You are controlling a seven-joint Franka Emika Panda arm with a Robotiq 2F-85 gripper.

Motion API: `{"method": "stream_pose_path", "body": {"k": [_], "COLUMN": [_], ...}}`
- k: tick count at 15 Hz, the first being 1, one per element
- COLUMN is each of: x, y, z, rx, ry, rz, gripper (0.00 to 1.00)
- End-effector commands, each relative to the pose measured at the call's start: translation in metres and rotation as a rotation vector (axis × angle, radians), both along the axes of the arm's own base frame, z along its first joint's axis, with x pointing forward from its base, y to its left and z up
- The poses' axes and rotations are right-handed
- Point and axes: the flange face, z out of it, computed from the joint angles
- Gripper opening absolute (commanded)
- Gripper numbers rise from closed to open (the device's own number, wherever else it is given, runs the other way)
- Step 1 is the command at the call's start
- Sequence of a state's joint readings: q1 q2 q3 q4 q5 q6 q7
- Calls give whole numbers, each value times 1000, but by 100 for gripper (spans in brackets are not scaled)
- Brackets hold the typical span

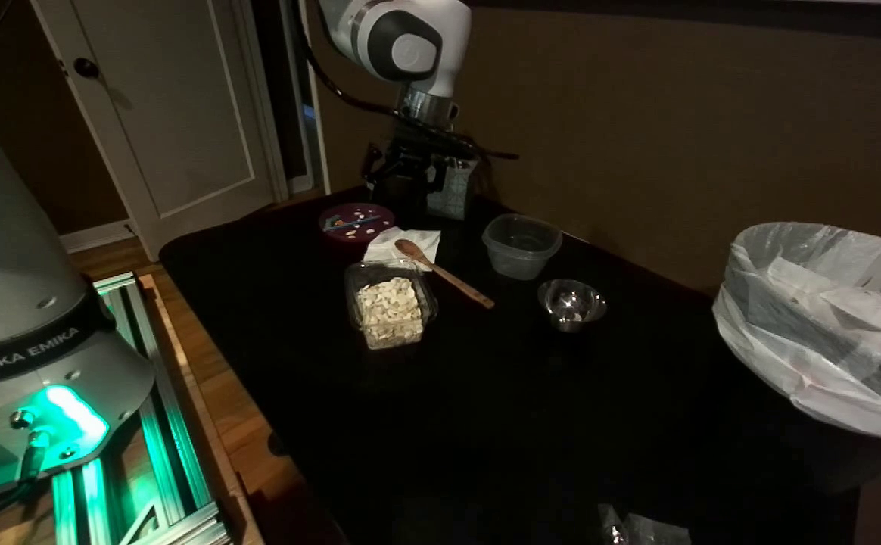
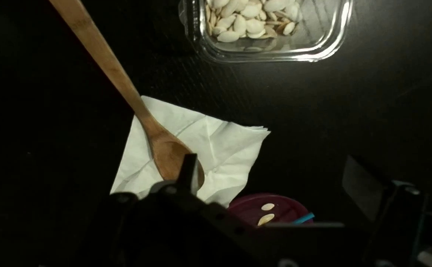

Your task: Pick up the wooden spoon and place it on the empty clear bowl

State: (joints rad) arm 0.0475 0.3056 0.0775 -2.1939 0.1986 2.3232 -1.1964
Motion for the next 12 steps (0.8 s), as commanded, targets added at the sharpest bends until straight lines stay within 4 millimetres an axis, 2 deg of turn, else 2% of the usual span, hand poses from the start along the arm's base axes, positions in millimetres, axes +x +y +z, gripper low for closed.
{"method": "stream_pose_path", "body": {"k": [1, 4, 6, 12], "x": [25, 39, 51, 80], "y": [5, 16, 20, 4], "z": [-39, -65, -80, -114], "rx": [64, 92, 46, -76], "ry": [-64, -74, -64, -68], "rz": [170, 332, 434, 521], "gripper": [100, 100, 100, 100]}}
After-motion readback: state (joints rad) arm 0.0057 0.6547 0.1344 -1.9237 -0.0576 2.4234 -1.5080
